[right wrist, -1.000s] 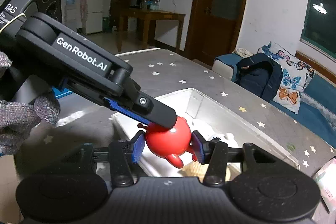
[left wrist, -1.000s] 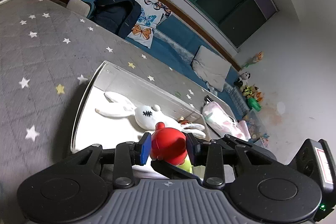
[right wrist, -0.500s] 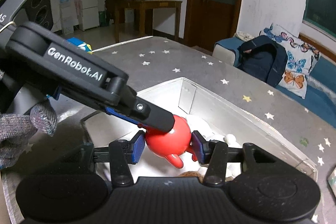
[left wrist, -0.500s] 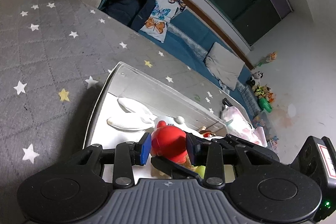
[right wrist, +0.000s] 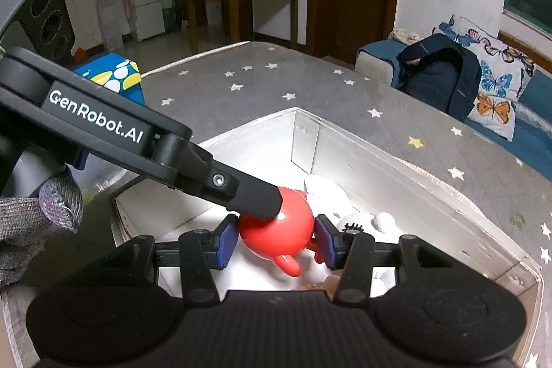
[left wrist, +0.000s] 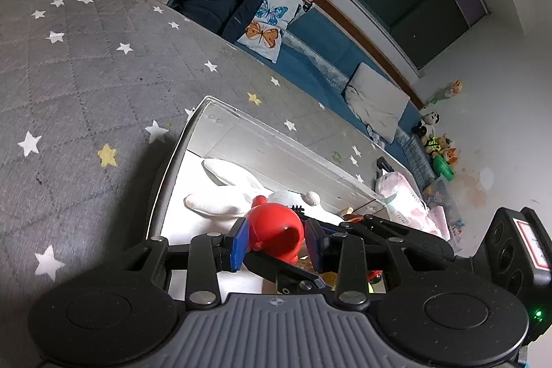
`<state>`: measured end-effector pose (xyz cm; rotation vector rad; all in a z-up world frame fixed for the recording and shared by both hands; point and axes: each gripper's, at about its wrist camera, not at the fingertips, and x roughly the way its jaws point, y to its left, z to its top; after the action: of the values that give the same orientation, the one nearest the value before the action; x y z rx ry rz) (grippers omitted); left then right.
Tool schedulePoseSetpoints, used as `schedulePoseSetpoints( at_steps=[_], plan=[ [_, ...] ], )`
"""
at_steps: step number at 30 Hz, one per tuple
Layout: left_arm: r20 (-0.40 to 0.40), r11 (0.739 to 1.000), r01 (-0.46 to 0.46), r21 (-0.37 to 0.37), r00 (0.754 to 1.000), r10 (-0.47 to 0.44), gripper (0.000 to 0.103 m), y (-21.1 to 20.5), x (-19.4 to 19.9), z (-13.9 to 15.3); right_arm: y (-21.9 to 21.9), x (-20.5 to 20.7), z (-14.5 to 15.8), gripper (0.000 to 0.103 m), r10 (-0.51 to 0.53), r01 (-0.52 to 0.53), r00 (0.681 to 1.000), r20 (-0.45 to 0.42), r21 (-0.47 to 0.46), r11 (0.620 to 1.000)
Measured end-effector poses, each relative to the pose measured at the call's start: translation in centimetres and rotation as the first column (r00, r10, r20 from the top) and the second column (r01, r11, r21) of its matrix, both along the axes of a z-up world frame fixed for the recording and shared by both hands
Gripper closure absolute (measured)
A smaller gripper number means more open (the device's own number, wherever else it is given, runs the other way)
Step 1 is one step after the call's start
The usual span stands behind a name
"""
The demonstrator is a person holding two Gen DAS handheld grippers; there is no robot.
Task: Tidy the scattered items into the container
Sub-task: 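Lift the red ball toy with both grippers and carry it over the box, then lower the red ball toy into the box beside the bunny plush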
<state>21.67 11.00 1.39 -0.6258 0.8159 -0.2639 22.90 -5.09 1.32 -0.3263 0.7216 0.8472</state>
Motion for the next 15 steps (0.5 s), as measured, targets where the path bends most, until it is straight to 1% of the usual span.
schedulePoseSetpoints(
  at_steps=[7,15],
  plan=[
    [-0.002,0.999,0.001,0.038,1.000,-0.001,0.065,-0.5,0.3,0.1,0.4,0.3,-0.4,0.054,0.022,-0.023,0.999,-0.024,-0.037,0.999],
    [0.004,0.995,0.010,0.101,1.000,-0.010,0.065,-1.3,0.6,0.3,1.2,0.4,-0.7,0.054,0.030,-0.034,0.999,-0.040,-0.088,0.996]
  ],
)
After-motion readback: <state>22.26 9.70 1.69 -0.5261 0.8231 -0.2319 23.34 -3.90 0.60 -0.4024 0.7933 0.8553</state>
